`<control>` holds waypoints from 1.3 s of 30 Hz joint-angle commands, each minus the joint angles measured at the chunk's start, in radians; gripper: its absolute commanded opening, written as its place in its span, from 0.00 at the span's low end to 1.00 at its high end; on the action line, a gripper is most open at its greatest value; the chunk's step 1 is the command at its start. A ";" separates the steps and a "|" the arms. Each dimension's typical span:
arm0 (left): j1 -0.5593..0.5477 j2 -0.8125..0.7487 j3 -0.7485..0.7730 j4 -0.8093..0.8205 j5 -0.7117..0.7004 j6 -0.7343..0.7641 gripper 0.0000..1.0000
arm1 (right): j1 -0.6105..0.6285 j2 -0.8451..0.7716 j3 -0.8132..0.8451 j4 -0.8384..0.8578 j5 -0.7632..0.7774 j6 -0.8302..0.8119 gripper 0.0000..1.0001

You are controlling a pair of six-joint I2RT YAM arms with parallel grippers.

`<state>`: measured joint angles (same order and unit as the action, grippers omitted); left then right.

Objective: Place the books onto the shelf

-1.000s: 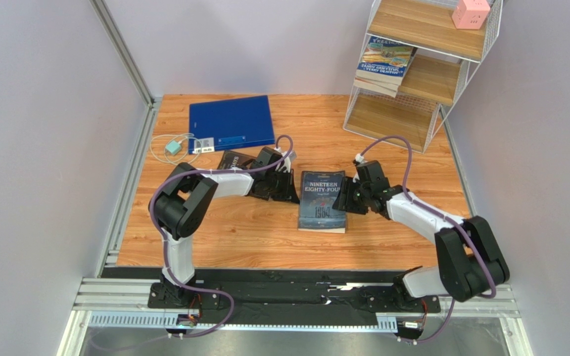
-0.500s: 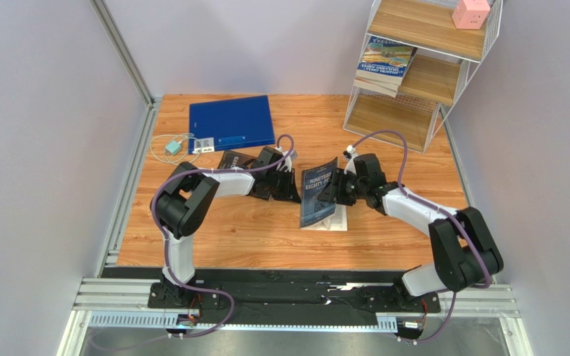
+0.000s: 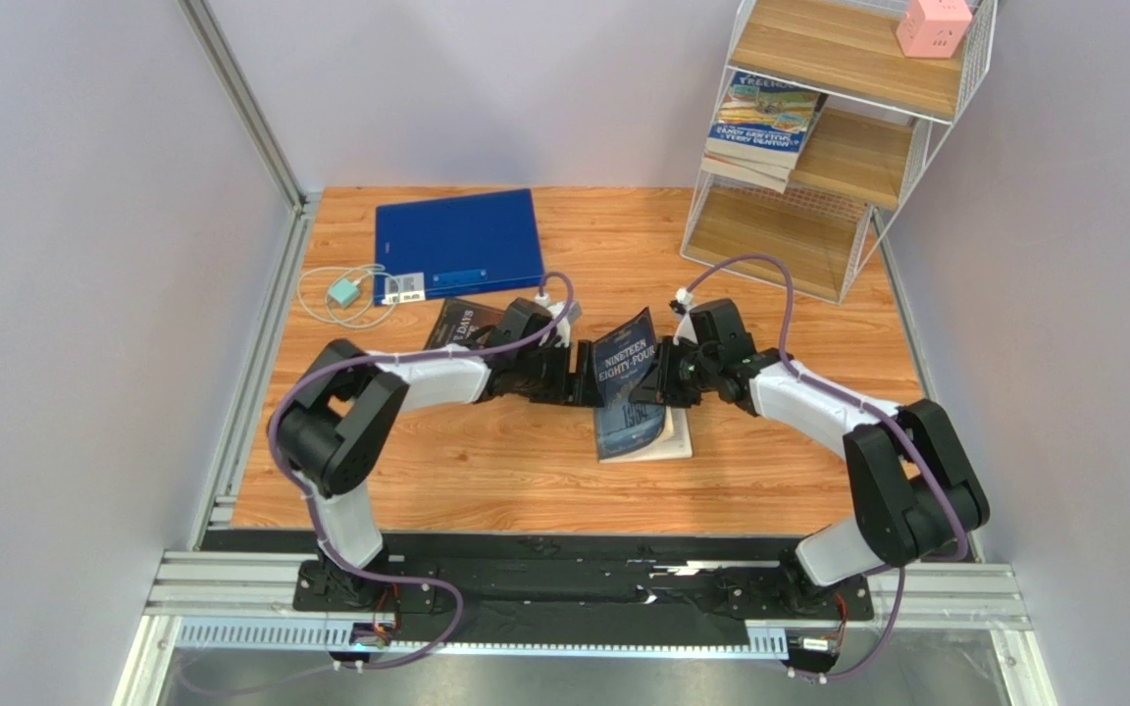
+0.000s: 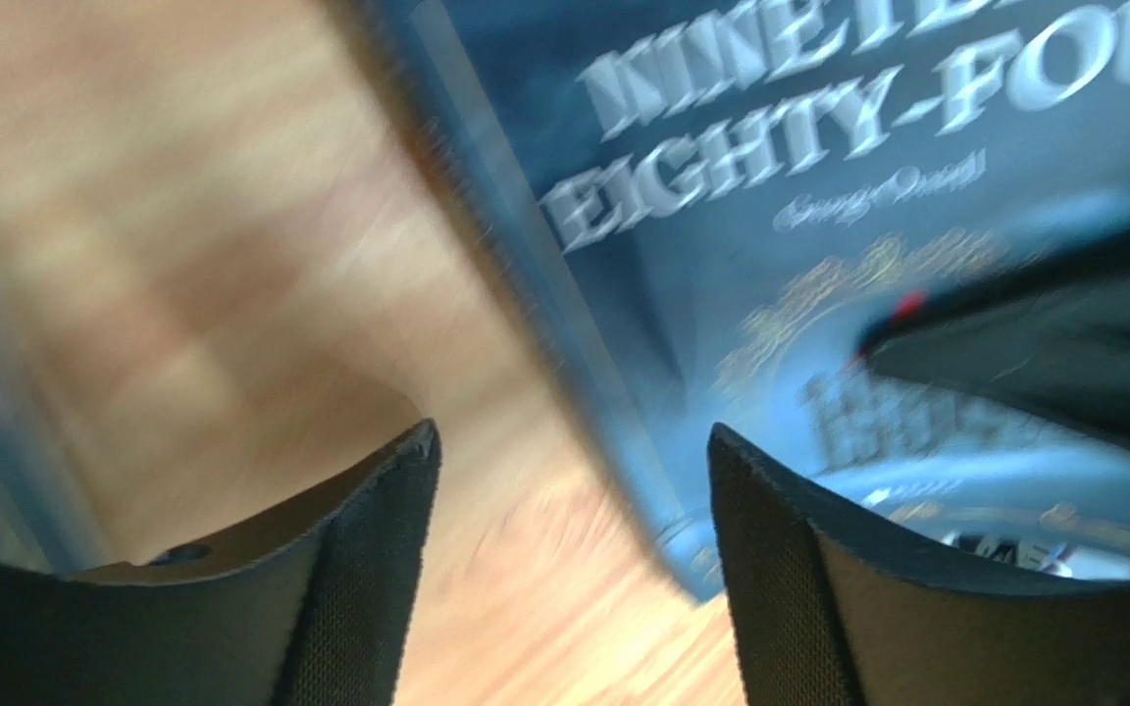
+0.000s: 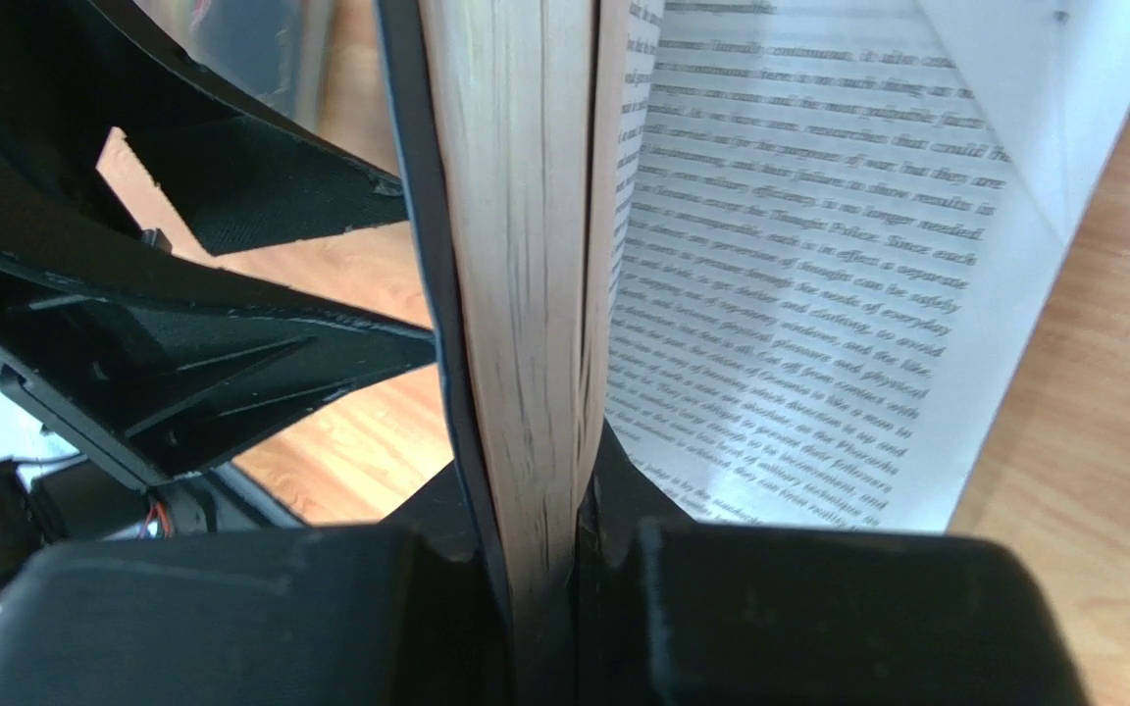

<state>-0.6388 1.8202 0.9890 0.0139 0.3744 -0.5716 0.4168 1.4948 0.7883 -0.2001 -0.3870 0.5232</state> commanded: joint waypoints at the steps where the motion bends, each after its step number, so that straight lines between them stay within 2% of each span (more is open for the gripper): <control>1: 0.053 -0.190 -0.177 0.091 -0.010 -0.020 0.78 | 0.004 -0.125 0.048 0.051 -0.076 -0.032 0.00; 3: 0.067 -0.248 -0.237 0.178 -0.008 -0.039 0.84 | 0.002 -0.162 0.051 0.080 -0.098 -0.020 0.00; 7: 0.068 -0.363 -0.303 0.314 0.073 -0.039 0.86 | 0.002 -0.208 0.078 0.110 -0.173 0.011 0.00; 8: 0.067 -0.383 -0.329 0.445 0.090 -0.056 0.86 | 0.004 -0.220 0.094 0.111 -0.185 0.024 0.00; 11: 0.076 -0.456 -0.424 0.640 0.109 -0.115 0.86 | 0.004 -0.240 0.115 0.123 -0.231 0.040 0.00; 16: 0.076 -0.498 -0.417 0.676 0.173 -0.111 0.86 | 0.004 -0.261 0.106 0.189 -0.298 0.095 0.00; 19: 0.074 -0.464 -0.377 0.701 0.231 -0.114 0.84 | 0.013 -0.266 0.086 0.275 -0.355 0.133 0.00; 22: 0.076 -0.415 -0.345 0.759 0.256 -0.142 0.82 | 0.030 -0.269 0.097 0.271 -0.380 0.117 0.00; 25: 0.074 -0.368 -0.317 0.797 0.285 -0.155 0.75 | 0.039 -0.272 0.097 0.281 -0.423 0.113 0.00; 27: 0.074 -0.354 -0.299 0.816 0.299 -0.162 0.48 | 0.040 -0.277 0.092 0.297 -0.440 0.112 0.01; 28: 0.076 -0.346 -0.291 0.821 0.316 -0.163 0.27 | 0.042 -0.275 0.092 0.292 -0.444 0.110 0.01; 29: 0.074 -0.346 -0.285 0.821 0.314 -0.165 0.00 | 0.042 -0.275 0.094 0.280 -0.437 0.095 0.06; 31: 0.076 -0.361 -0.273 0.816 0.304 -0.165 0.00 | 0.042 -0.278 0.098 0.205 -0.373 0.061 0.11; 33: 0.076 -0.381 -0.239 0.717 0.296 -0.113 0.00 | 0.042 -0.295 0.112 0.058 -0.269 0.009 0.30; 35: 0.076 -0.423 -0.213 0.559 0.256 -0.064 0.00 | 0.040 -0.323 0.117 -0.016 -0.094 -0.015 0.43; 36: 0.074 -0.441 -0.188 0.496 0.227 -0.009 0.00 | 0.040 -0.333 0.112 -0.078 -0.029 -0.020 0.59; 39: 0.074 -0.502 -0.149 0.318 0.144 0.074 0.00 | 0.040 -0.383 0.085 -0.108 0.083 -0.031 0.78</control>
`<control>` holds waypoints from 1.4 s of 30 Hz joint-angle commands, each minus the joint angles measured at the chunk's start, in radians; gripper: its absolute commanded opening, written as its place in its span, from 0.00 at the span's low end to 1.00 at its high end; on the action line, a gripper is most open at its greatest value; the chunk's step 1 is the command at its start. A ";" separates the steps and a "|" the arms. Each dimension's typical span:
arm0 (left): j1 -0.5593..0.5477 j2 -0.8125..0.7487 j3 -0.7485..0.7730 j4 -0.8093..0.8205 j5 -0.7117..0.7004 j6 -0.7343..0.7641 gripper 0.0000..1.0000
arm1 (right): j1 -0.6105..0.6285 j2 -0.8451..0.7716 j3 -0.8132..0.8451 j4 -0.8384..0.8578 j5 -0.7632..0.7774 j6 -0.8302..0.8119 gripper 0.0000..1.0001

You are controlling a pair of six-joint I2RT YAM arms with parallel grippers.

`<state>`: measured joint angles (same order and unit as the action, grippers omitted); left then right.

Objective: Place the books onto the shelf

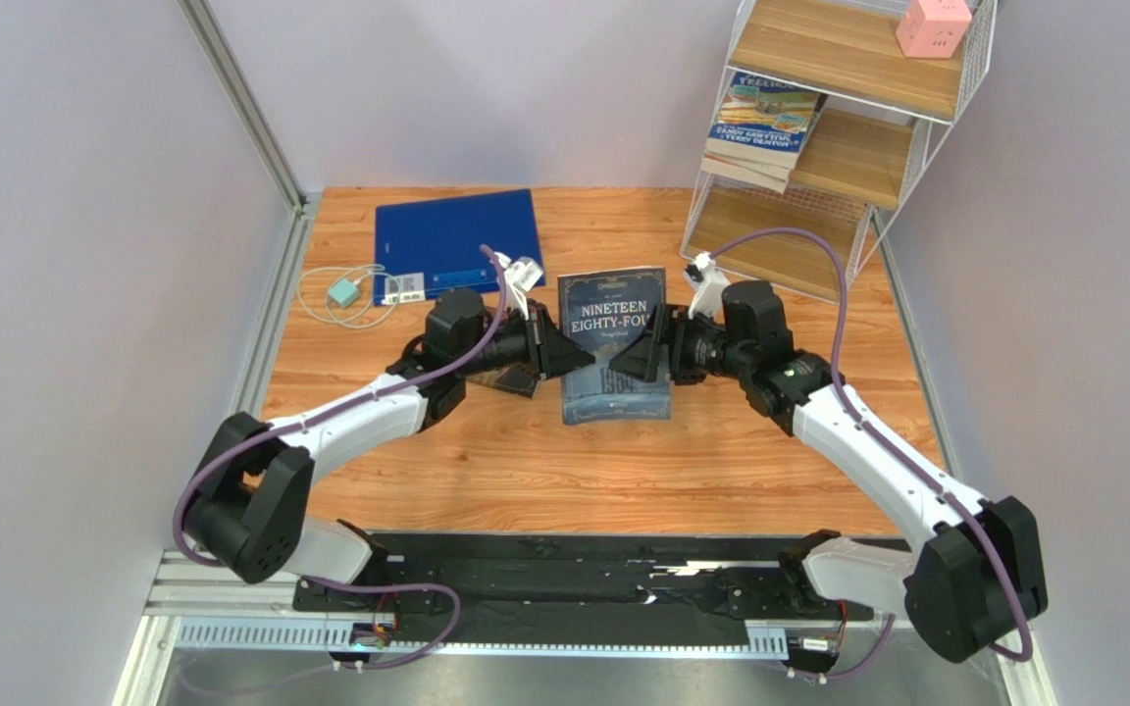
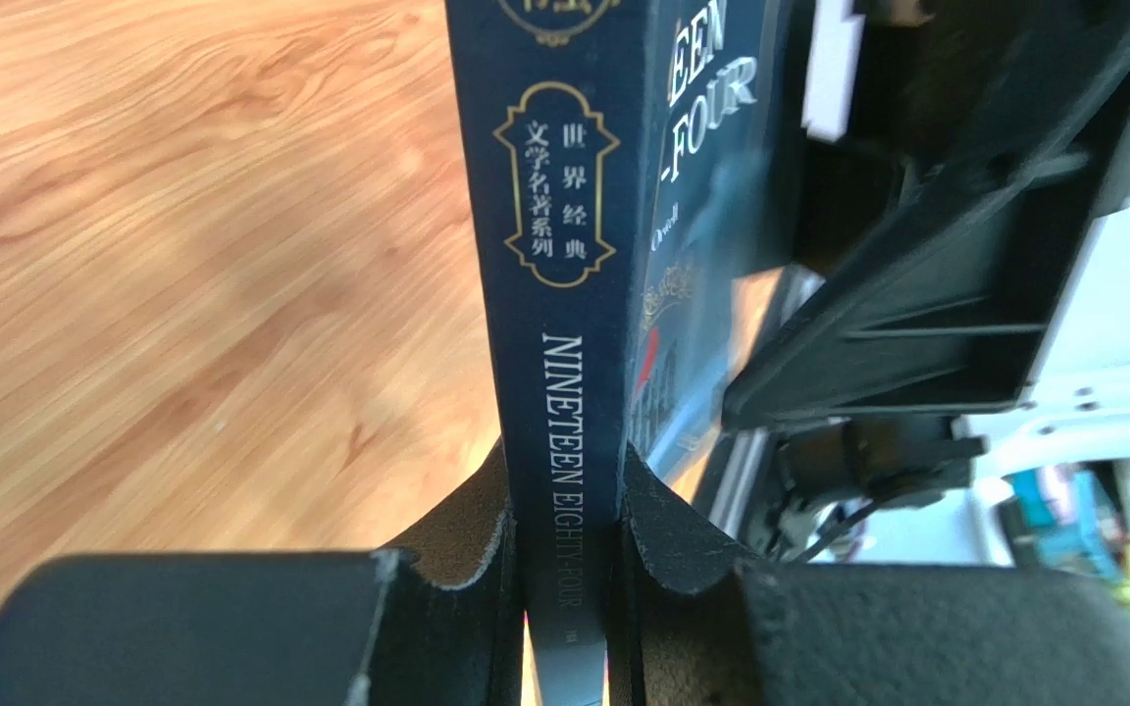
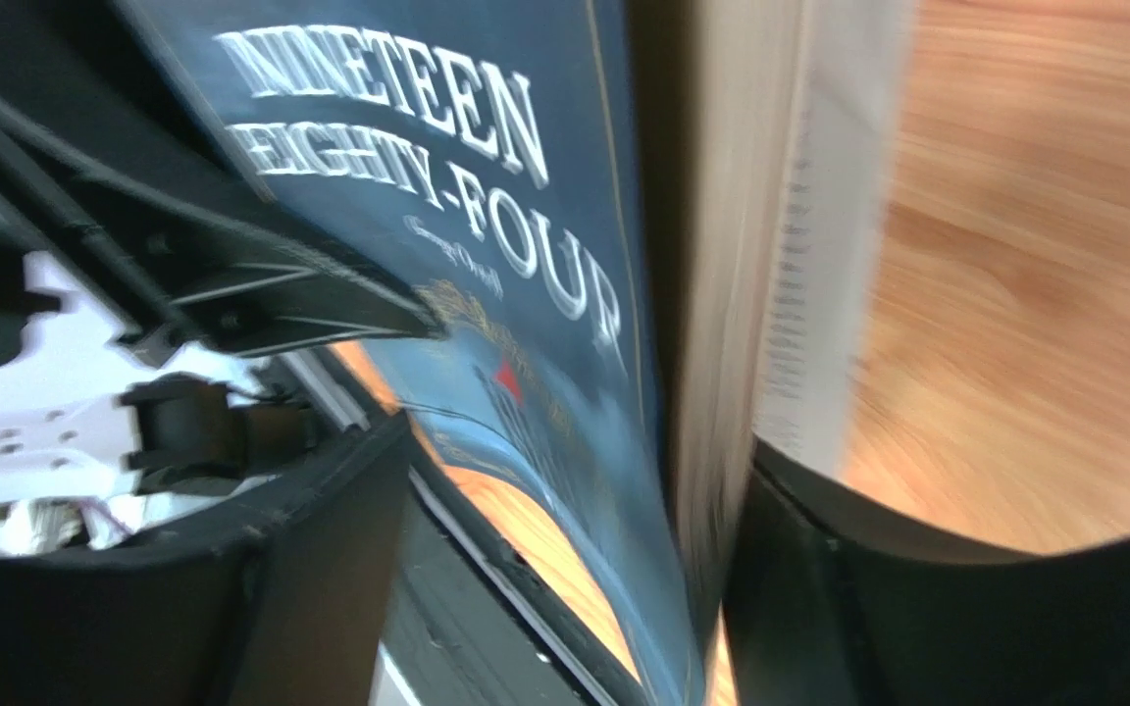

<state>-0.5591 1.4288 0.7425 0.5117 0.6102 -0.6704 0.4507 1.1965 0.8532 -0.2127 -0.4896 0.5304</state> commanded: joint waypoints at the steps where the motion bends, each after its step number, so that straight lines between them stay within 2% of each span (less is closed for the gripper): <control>1: -0.005 -0.134 0.106 -0.246 -0.130 0.190 0.00 | 0.005 -0.106 0.012 -0.097 0.222 -0.040 0.82; 5: -0.005 -0.163 0.130 -0.332 -0.171 0.245 0.00 | 0.006 -0.146 -0.023 -0.099 0.281 -0.040 1.00; 9: -0.005 -0.182 0.124 -0.348 -0.188 0.236 0.00 | 0.005 -0.181 -0.066 -0.070 0.318 -0.035 1.00; 15: -0.058 -0.179 0.162 -0.409 -0.337 0.253 0.00 | 0.005 -0.233 -0.181 0.029 0.344 0.080 1.00; 19: -0.099 -0.136 0.224 -0.481 -0.411 0.269 0.00 | 0.008 -0.261 -0.198 -0.010 0.422 0.072 1.00; 28: -0.105 -0.041 0.299 -0.481 -0.460 0.187 0.00 | 0.065 -0.356 -0.194 -0.119 0.611 0.025 1.00; 32: -0.111 0.002 0.327 -0.454 -0.434 0.189 0.00 | 0.063 -0.341 -0.212 -0.120 0.620 0.032 1.00; 35: -0.114 0.044 0.350 -0.415 -0.362 0.183 0.00 | 0.063 -0.330 -0.244 -0.096 0.638 0.045 1.00; 38: -0.114 0.065 0.374 -0.407 -0.262 0.186 0.00 | 0.039 -0.311 -0.256 -0.061 0.588 -0.001 1.00; 40: -0.113 0.064 0.380 -0.392 -0.187 0.187 0.00 | -0.012 -0.311 -0.267 -0.028 0.475 -0.024 1.00; 41: -0.113 0.062 0.388 -0.389 -0.158 0.193 0.00 | -0.041 -0.317 -0.281 0.049 0.403 -0.050 1.00; 42: -0.110 0.065 0.394 -0.380 -0.067 0.192 0.00 | -0.072 -0.331 -0.330 0.099 0.247 -0.052 1.00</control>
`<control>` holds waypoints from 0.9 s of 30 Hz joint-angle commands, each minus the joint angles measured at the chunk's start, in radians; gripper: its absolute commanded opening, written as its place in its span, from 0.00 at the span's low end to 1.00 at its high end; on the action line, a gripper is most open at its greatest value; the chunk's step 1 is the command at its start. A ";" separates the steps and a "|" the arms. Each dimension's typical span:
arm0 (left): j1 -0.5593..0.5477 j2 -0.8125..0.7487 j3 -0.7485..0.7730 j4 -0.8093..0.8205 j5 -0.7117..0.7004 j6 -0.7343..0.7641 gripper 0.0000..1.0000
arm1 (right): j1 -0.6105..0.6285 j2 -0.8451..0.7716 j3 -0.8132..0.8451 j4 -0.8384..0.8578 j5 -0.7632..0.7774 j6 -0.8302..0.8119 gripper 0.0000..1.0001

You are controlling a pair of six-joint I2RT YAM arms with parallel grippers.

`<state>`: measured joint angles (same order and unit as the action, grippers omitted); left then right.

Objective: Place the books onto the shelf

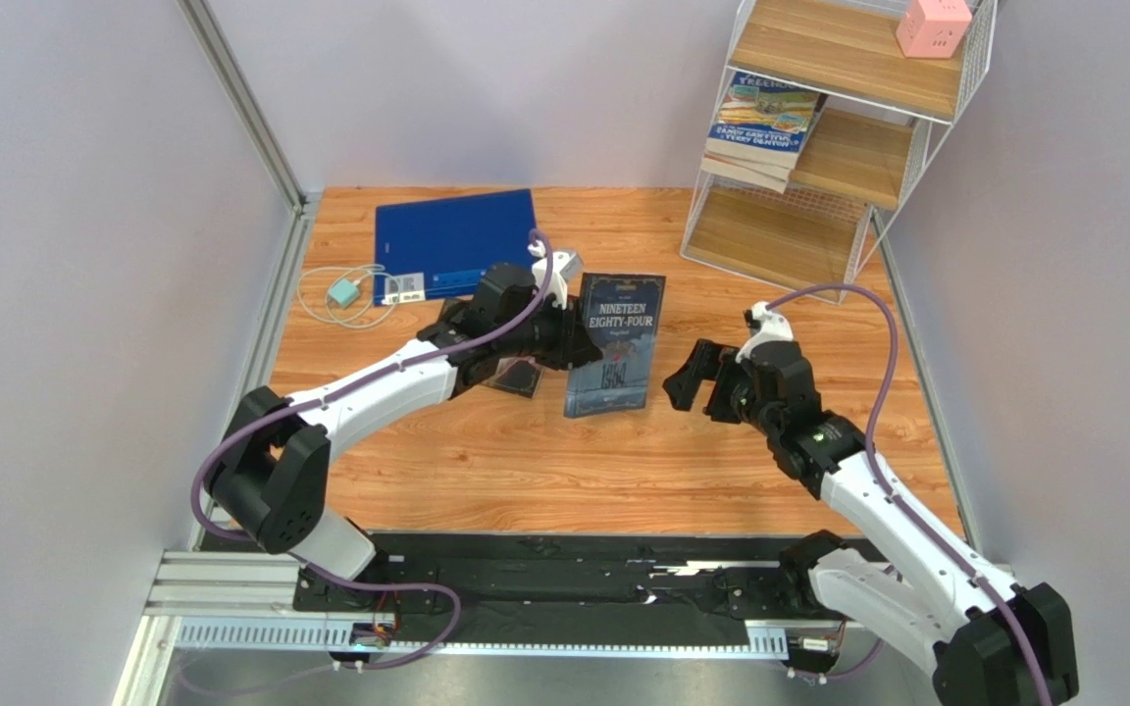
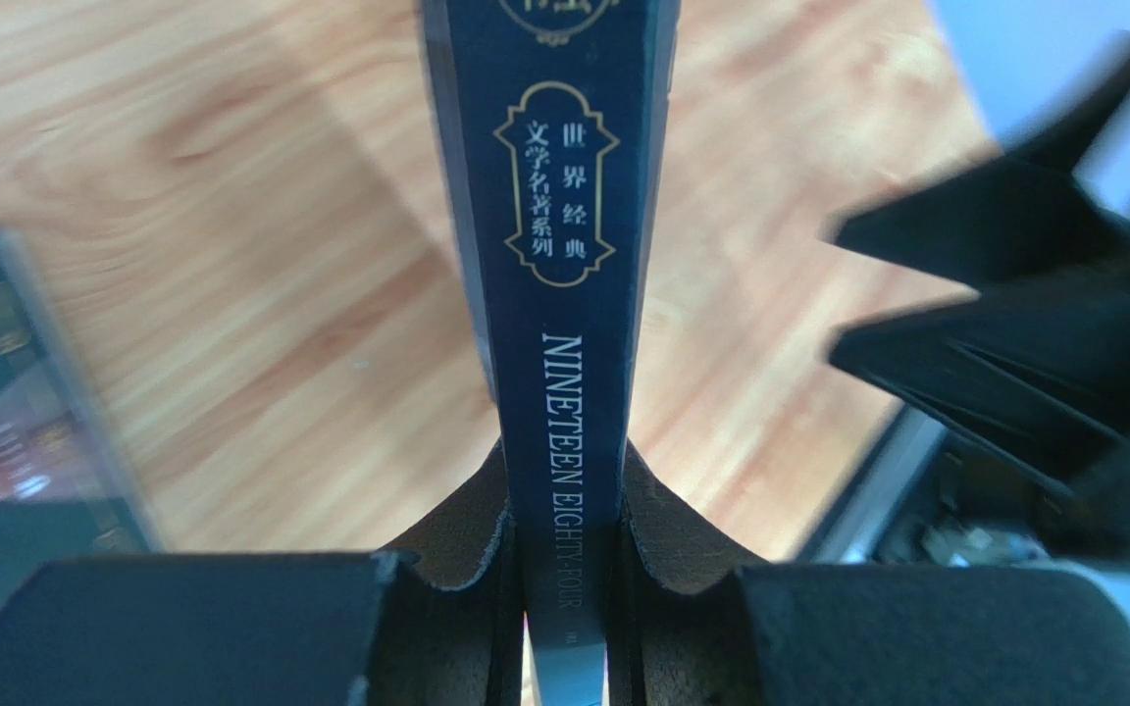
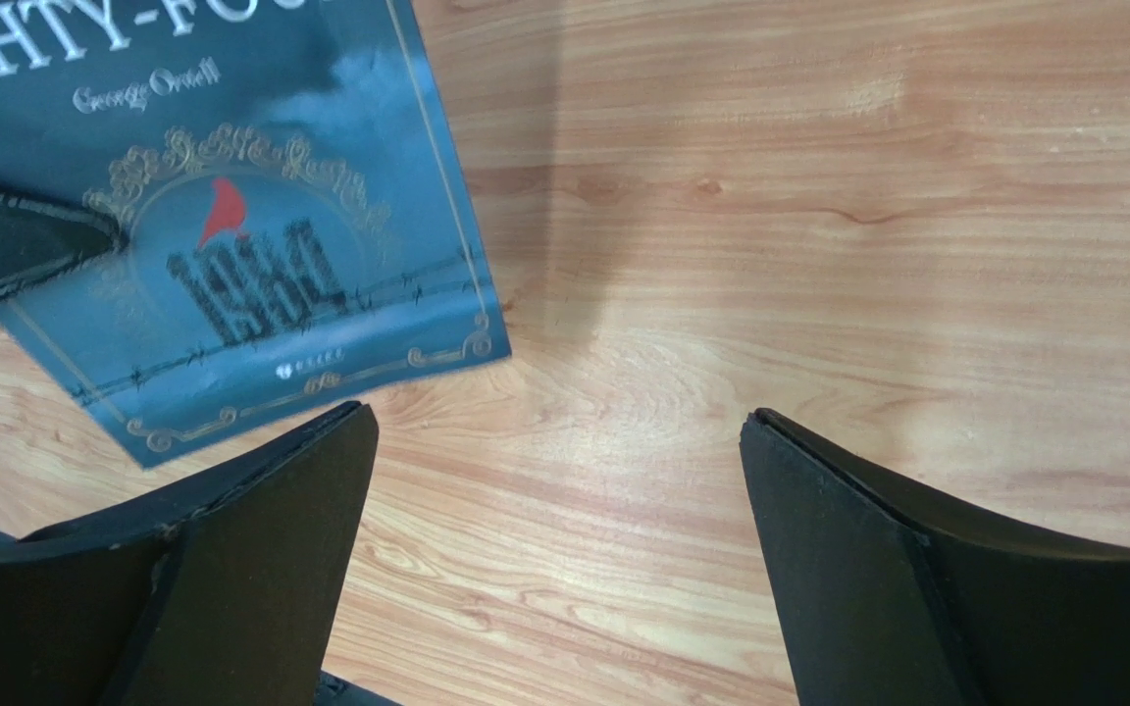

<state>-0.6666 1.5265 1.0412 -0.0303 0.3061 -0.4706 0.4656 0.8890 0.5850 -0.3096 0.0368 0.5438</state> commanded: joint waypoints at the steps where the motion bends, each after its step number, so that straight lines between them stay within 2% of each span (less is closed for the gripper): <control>1: 0.008 -0.031 0.100 0.176 0.285 -0.013 0.00 | -0.157 -0.059 -0.086 0.246 -0.344 -0.059 1.00; 2: 0.015 -0.031 0.095 0.197 0.328 -0.038 0.00 | -0.192 -0.077 -0.111 0.332 -0.395 -0.050 1.00; 4: 0.039 -0.035 0.077 0.297 0.444 -0.077 0.00 | -0.272 -0.110 -0.139 0.369 -0.500 -0.047 1.00; 8: 0.084 -0.031 0.048 0.490 0.632 -0.198 0.00 | -0.295 -0.098 -0.097 0.323 -0.620 -0.110 1.00; 11: 0.101 0.007 0.065 0.541 0.701 -0.238 0.00 | -0.295 -0.105 -0.091 0.363 -0.728 -0.096 1.00; 16: 0.107 0.047 0.069 0.589 0.714 -0.267 0.00 | -0.295 -0.117 -0.050 0.313 -0.764 -0.111 1.00; 19: 0.111 0.079 0.069 0.677 0.726 -0.331 0.00 | -0.295 -0.137 -0.053 0.313 -0.776 -0.122 1.00; 23: 0.111 0.133 0.069 0.904 0.755 -0.468 0.00 | -0.297 -0.107 -0.063 0.337 -0.822 -0.099 1.00; 27: 0.116 0.152 0.083 1.024 0.772 -0.588 0.00 | -0.297 -0.094 -0.060 0.319 -0.810 -0.116 1.00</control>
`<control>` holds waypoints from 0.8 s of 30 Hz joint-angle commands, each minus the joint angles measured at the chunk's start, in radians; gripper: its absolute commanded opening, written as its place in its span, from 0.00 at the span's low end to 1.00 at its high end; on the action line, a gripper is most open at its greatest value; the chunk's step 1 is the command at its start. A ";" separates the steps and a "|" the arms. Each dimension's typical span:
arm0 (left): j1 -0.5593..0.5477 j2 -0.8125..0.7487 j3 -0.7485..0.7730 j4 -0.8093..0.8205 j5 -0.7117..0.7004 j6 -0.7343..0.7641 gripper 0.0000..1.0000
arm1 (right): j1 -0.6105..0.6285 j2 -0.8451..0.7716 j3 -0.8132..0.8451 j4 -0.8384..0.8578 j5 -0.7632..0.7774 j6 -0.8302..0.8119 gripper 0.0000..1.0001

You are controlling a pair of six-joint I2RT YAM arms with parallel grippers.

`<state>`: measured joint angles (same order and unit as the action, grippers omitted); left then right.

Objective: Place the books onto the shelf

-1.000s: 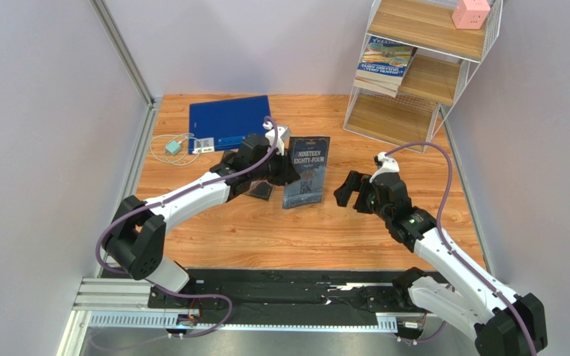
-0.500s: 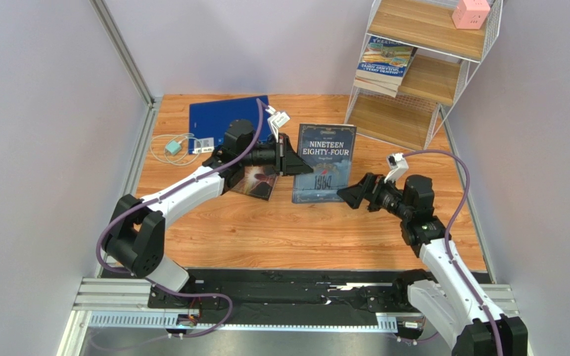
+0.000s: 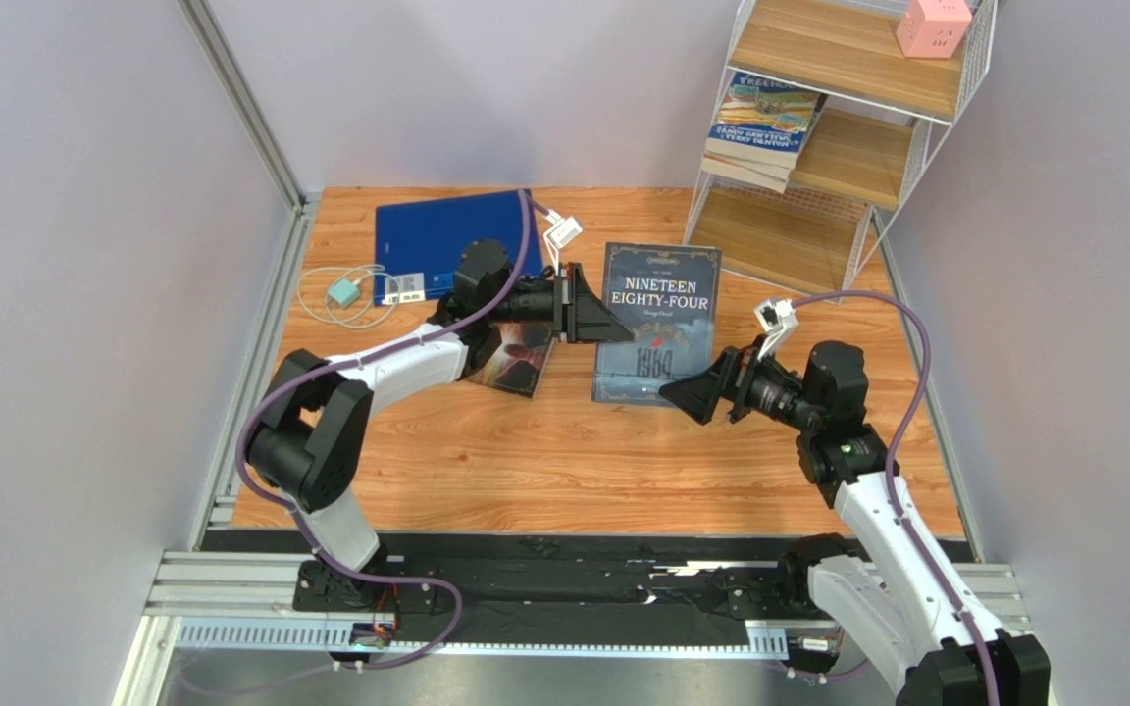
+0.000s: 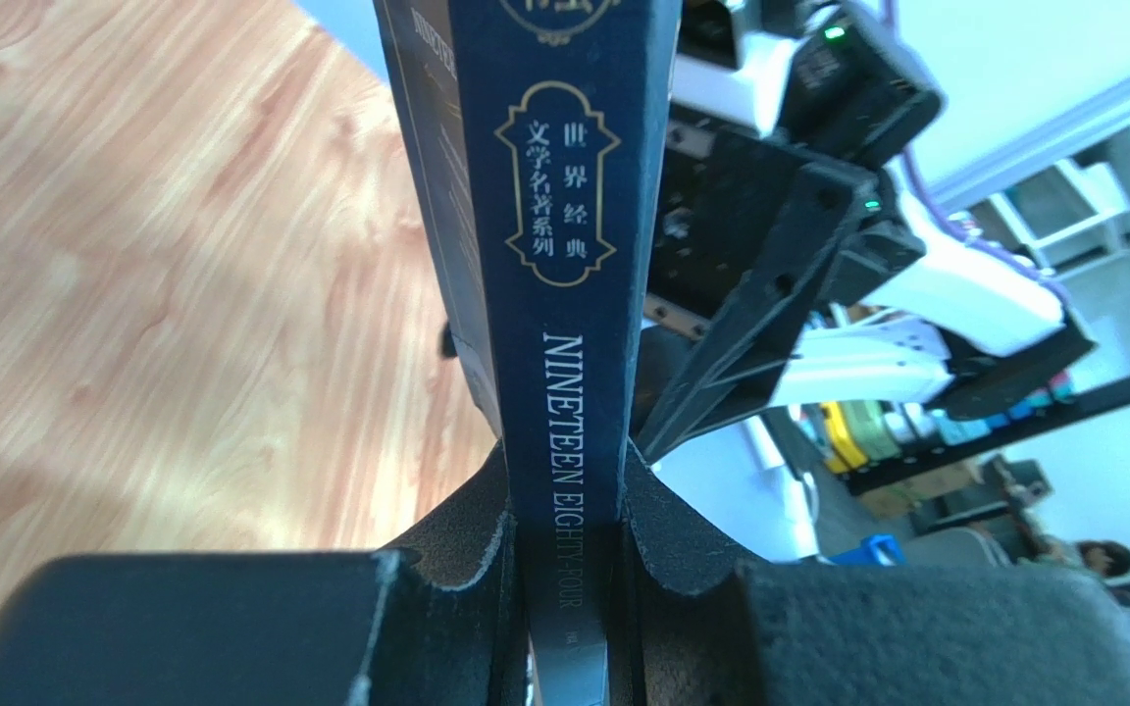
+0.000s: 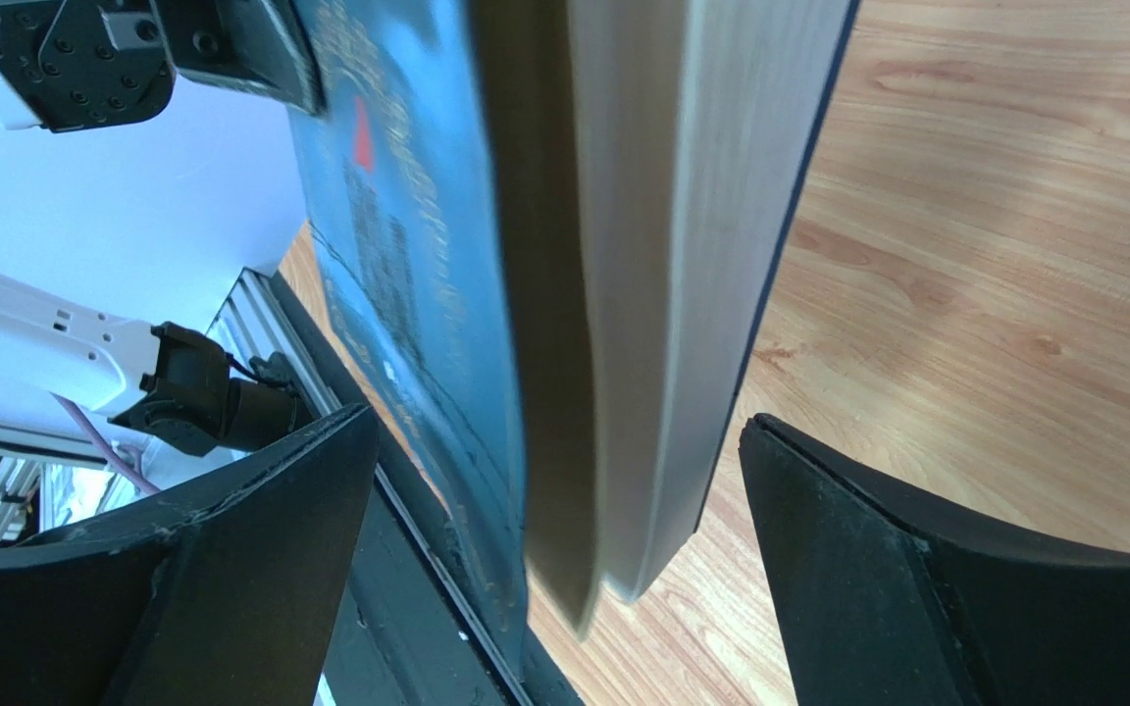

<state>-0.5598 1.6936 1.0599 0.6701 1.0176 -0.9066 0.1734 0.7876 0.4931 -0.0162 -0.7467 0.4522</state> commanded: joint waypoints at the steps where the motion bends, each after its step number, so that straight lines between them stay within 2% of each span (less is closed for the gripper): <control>1: 0.011 -0.023 0.068 0.322 0.059 -0.150 0.00 | -0.003 0.007 0.035 0.024 -0.028 -0.026 1.00; 7: 0.011 -0.006 0.088 0.306 0.061 -0.152 0.00 | -0.003 0.009 0.036 0.050 -0.013 0.000 0.99; 14: 0.009 0.049 0.100 0.310 0.045 -0.175 0.00 | -0.005 0.053 0.042 0.096 -0.013 0.077 0.78; 15: 0.009 0.060 0.100 0.313 0.047 -0.173 0.00 | -0.003 0.053 0.044 0.097 -0.011 0.083 0.71; 16: 0.011 0.061 0.100 0.313 0.045 -0.175 0.00 | -0.005 0.055 0.050 0.098 -0.010 0.085 0.60; 17: 0.011 0.064 0.098 0.312 0.047 -0.169 0.00 | -0.003 0.055 0.055 0.085 -0.005 0.089 0.32; 19: 0.011 0.072 0.098 0.312 0.041 -0.166 0.00 | -0.005 0.058 0.067 0.072 0.012 0.097 0.07; 20: 0.011 0.077 0.098 0.312 0.038 -0.160 0.00 | -0.003 0.058 0.073 0.053 0.021 0.098 0.00; 21: 0.011 0.080 0.100 0.307 0.033 -0.155 0.00 | -0.003 0.059 0.074 0.038 0.023 0.097 0.00; 22: 0.015 0.078 0.101 0.287 0.016 -0.149 0.22 | -0.003 0.061 0.081 0.027 0.047 0.092 0.00; 23: 0.020 0.074 0.097 0.261 0.003 -0.117 0.36 | -0.003 0.062 0.082 -0.013 0.065 0.092 0.00; 24: 0.024 0.054 0.091 0.182 -0.014 -0.091 0.63 | -0.003 0.064 0.081 -0.017 0.076 0.089 0.00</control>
<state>-0.5388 1.7908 1.1061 0.8722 1.0458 -1.0534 0.1738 0.8497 0.5121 -0.0189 -0.7589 0.5453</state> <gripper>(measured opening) 0.301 0.136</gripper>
